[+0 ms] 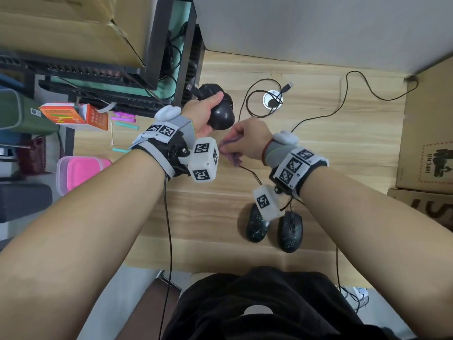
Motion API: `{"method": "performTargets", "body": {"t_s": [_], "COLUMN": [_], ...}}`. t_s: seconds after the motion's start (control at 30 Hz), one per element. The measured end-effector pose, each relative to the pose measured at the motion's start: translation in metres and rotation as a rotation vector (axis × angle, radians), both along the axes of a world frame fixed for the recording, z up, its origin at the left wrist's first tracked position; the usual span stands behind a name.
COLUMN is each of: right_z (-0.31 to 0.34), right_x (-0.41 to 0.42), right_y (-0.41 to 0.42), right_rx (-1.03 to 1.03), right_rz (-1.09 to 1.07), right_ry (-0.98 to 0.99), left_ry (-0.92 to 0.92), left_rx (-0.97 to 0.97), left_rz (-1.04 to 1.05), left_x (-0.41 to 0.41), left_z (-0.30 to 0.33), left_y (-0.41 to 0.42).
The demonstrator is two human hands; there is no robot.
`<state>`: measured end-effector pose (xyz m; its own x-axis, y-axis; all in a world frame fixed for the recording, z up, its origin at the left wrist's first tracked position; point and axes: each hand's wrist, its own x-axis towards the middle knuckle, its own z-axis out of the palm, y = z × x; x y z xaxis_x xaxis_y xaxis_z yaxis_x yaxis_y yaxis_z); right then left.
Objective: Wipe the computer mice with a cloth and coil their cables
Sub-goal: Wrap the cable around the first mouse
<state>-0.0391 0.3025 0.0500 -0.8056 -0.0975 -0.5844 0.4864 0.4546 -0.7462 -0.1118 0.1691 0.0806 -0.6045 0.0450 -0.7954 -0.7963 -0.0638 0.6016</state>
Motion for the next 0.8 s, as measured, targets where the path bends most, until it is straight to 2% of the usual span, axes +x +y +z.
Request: {"method": "performTargets", "body": {"t_s": [0.03, 0.13, 0.2, 0.23, 0.3, 0.4, 0.47, 0.57, 0.67, 0.8], "right_z": [-0.005, -0.014, -0.018, -0.018, -0.019, -0.011, -0.006, -0.005, -0.014, -0.028], "right_x": [0.006, 0.025, 0.026, 0.021, 0.005, -0.016, -0.025, -0.031, -0.037, -0.05], "right_y": [-0.001, 0.001, 0.007, 0.01, 0.015, 0.018, 0.017, 0.014, 0.012, 0.004], "right_rx": [0.036, -0.032, 0.003, 0.042, 0.075, -0.148, -0.329, -0.427, -0.398, -0.257], "right_rz": [0.071, 0.408, 0.468, 0.389, 0.085, -0.244, -0.269, -0.214, -0.216, -0.297], "right_ry": [-0.05, -0.296, -0.365, -0.344, -0.266, -0.206, -0.237, -0.262, -0.253, -0.255], "left_ry": [0.017, 0.062, 0.068, 0.069, 0.068, 0.064, 0.06, 0.051, 0.071, 0.106], "left_rx": [-0.01, -0.036, -0.045, -0.049, -0.053, -0.044, -0.031, -0.001, -0.024, -0.077], "left_rz": [-0.024, -0.097, -0.123, -0.133, -0.147, -0.173, -0.198, -0.189, -0.156, -0.198], "left_x": [-0.001, 0.0, 0.0, 0.001, 0.003, 0.006, 0.006, 0.006, 0.006, 0.004], "left_z": [-0.001, -0.007, -0.011, -0.014, -0.018, -0.021, -0.023, -0.026, -0.03, -0.035], "left_y": [-0.001, -0.003, -0.006, -0.008, -0.011, -0.015, -0.017, -0.019, -0.019, -0.019]}}
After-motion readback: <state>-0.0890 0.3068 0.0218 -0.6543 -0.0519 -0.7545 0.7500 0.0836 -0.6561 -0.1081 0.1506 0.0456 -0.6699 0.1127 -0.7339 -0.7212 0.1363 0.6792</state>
